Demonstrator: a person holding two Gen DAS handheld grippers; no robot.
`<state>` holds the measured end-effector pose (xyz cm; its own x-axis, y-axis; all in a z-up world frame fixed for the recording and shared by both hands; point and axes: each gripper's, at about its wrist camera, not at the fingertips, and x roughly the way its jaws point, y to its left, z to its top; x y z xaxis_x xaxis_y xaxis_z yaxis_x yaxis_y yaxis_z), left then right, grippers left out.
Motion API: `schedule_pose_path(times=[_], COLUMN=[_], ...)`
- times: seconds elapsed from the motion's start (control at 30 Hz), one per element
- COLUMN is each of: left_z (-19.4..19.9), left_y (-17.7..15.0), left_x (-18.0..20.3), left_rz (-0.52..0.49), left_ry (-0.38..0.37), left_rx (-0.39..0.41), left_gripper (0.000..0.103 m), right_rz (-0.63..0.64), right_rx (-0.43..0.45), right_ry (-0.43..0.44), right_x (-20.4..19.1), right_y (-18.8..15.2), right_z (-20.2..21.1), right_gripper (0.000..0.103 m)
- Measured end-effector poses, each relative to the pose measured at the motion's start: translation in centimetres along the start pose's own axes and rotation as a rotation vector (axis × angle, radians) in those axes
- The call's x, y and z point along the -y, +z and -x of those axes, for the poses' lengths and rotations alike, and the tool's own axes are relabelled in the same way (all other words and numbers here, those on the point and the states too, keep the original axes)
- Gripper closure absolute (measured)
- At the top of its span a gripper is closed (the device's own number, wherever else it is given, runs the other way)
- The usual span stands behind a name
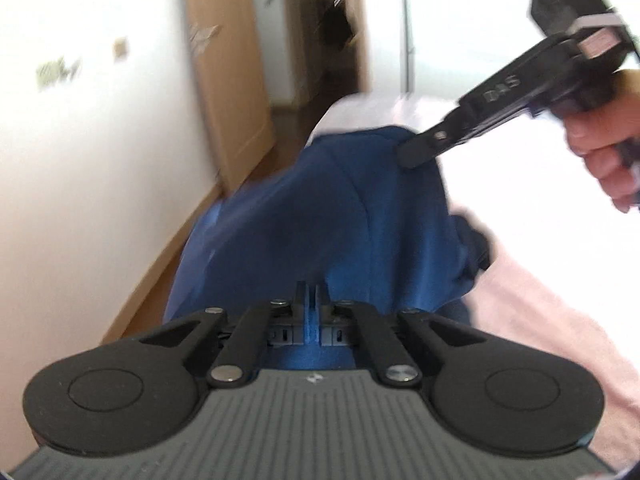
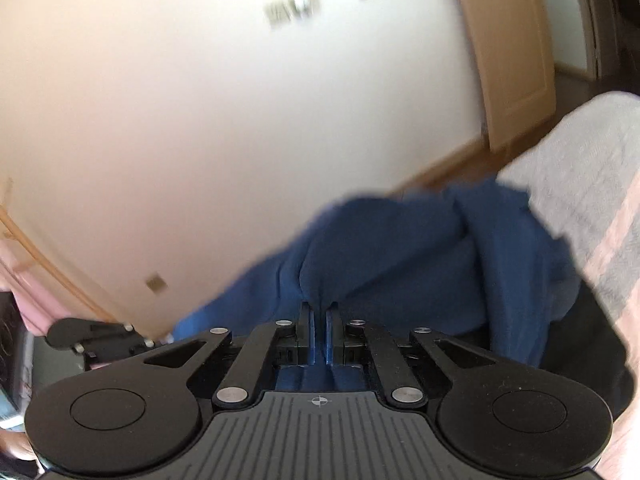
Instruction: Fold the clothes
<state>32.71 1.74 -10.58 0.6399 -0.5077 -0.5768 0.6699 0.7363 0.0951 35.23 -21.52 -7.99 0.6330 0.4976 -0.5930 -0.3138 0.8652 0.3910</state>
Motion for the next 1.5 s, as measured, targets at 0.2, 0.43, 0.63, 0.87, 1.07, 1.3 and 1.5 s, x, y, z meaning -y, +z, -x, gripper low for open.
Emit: schedule_pose_path(times=[0.2, 0.43, 0.63, 0.87, 1.07, 1.3, 1.5], left_z=[4.6, 8.9, 6.8, -0.7, -7.7, -17.1, -18.7], left_y=[4.4, 7.8, 5.1, 0.1, -2.4, -5.1, -7.9], left_x=[11.7, 27.9, 44.4, 51.0, 48.2, 50.7, 54.9], left_rz=[-0.124, -0.239, -0.250, -0.262, -0.152, -0.100, -0.176], left_ry=[-0.149, -0.370, -0.679, -0.652, -0.616, -0.693, -0.844], left_rx=[0.151, 0.273, 0.106, -0.197, -0.360, -0.495, -0.550], left_gripper=[0.103, 0.103, 0.076, 0.058, 0.045, 0.038, 0.097], right_rz=[-0.035, -0.042, -0.204, -0.524, -0.640, -0.578, -0.550], right_rx=[0.231, 0.398, 0.302, 0.018, 0.001, -0.070, -0.183], right_ry=[0.040, -0.098, -0.423, -0.750, -0.733, -0.739, -0.706], right_x=[1.3, 4.3, 10.3, 16.3, 17.8, 23.8, 29.6], right_y=[0.1, -7.9, -22.5, -39.3, -42.2, -42.0, -42.1], right_z=[13.2, 33.8, 47.3, 52.0, 51.7, 44.3, 37.1], right_gripper=[0.100, 0.100, 0.100, 0.074, 0.034, 0.032, 0.032])
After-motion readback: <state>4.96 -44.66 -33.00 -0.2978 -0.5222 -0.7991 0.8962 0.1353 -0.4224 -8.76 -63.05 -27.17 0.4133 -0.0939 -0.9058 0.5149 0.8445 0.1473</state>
